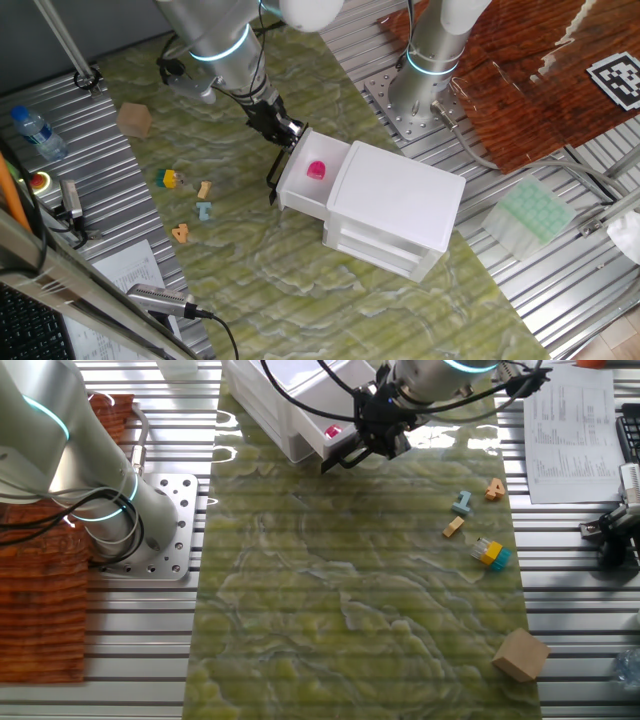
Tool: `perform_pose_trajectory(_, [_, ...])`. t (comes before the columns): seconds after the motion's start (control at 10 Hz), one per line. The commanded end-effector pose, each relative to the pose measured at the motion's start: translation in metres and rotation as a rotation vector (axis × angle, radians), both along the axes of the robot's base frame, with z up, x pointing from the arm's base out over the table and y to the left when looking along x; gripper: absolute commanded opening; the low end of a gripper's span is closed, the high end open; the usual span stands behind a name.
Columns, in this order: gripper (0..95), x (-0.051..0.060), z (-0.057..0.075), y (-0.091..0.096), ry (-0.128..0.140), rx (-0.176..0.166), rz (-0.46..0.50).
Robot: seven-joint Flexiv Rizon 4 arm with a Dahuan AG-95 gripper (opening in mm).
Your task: Put things in the drawer
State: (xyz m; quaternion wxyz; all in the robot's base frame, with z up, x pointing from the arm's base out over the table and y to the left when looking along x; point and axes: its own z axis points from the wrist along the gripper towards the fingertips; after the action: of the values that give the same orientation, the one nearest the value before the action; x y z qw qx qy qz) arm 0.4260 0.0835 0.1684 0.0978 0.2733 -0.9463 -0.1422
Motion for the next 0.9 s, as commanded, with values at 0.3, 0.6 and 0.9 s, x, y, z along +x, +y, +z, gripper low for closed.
perform_pose_trajectory(0.3, [0.0, -0.003, 0.002, 0.011, 0.006, 0.008, -0.006])
perform_pose_trajectory(0.6, [0.0, -0.006, 0.004, 0.018, 0.011, 0.010, -0.010])
perform_pose_trajectory(0.9, [0.0, -0.013, 0.003, 0.030, 0.017, 0.013, -0.017])
